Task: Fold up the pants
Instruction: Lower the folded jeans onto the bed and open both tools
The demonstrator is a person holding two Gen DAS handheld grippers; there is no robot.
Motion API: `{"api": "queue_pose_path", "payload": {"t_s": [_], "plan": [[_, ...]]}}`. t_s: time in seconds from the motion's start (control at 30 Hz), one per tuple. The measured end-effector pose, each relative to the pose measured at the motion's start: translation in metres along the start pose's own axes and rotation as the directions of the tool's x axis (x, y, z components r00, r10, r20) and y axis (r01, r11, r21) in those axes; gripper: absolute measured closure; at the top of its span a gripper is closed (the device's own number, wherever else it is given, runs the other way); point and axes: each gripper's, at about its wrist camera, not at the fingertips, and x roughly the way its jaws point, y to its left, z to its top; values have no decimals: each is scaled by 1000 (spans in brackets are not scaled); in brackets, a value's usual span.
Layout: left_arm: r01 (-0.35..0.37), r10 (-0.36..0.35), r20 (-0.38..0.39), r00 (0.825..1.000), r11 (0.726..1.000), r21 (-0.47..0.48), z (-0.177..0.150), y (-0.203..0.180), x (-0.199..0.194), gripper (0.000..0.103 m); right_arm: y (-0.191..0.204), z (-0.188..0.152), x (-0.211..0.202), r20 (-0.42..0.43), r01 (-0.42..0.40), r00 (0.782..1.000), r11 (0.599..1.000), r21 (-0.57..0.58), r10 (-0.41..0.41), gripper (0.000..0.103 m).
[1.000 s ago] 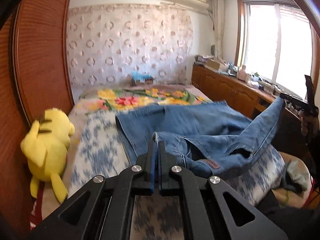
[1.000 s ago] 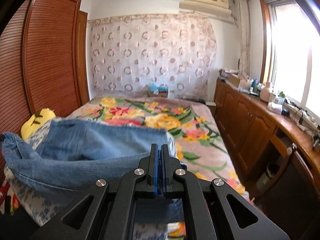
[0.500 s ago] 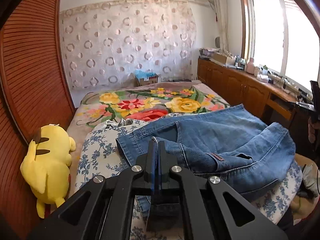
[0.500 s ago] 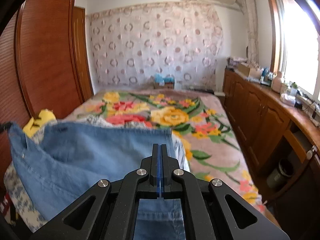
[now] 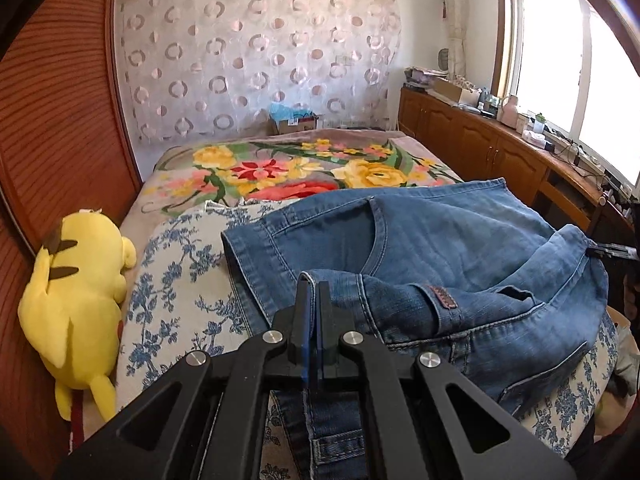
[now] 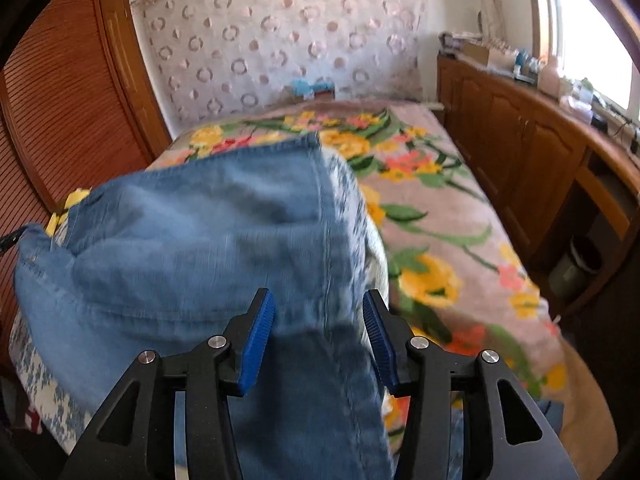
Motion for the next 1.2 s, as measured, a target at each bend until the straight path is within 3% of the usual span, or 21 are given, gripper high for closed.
{"api": "queue_pose_path", "payload": {"t_s": [0.07, 0.1, 0.2, 0.37, 0.57, 0.77, 0.9, 1.07, 1.13, 1.2], "plan": [[2, -2, 8, 1000, 1000, -7, 2, -1, -1, 100, -7, 4, -10, 15, -6, 1000, 1000, -10, 7, 72], [4, -4, 16, 1000, 1000, -11, 4, 0, -3, 100, -6, 8, -16, 27, -5, 1000, 1000, -23, 6, 90], [8, -7, 51, 999, 1000, -21, 13, 0, -10, 100, -6, 25, -42, 112, -12, 994, 999, -47, 17, 96], [-10, 12, 128, 992, 1000, -15, 40, 3, -22, 100, -5, 76, -69, 232, 20, 973, 997, -71, -3, 96], [-70, 75, 151, 986, 997, -33, 73, 24, -5, 100, -2, 135, -51, 276, 33, 961, 996, -85, -8, 96], [-113, 118, 88, 989, 992, -58, 94, 48, 45, 100, 16, 162, 19, 219, 64, 975, 992, -111, -38, 96], [-122, 124, 33, 992, 991, -50, 92, 53, 75, 100, 20, 185, 58, 164, 59, 986, 993, -104, -42, 96], [-113, 113, -10, 994, 993, -39, 84, 49, 90, 100, 20, 212, 75, 136, 54, 990, 995, -85, -42, 83], [-102, 101, -25, 995, 994, -32, 82, 46, 92, 99, 21, 212, 70, 140, 53, 989, 995, -84, -40, 70], [-103, 102, -31, 994, 995, -21, 78, 44, 91, 88, 25, 201, 65, 149, 50, 988, 995, -87, -36, 63]]}}
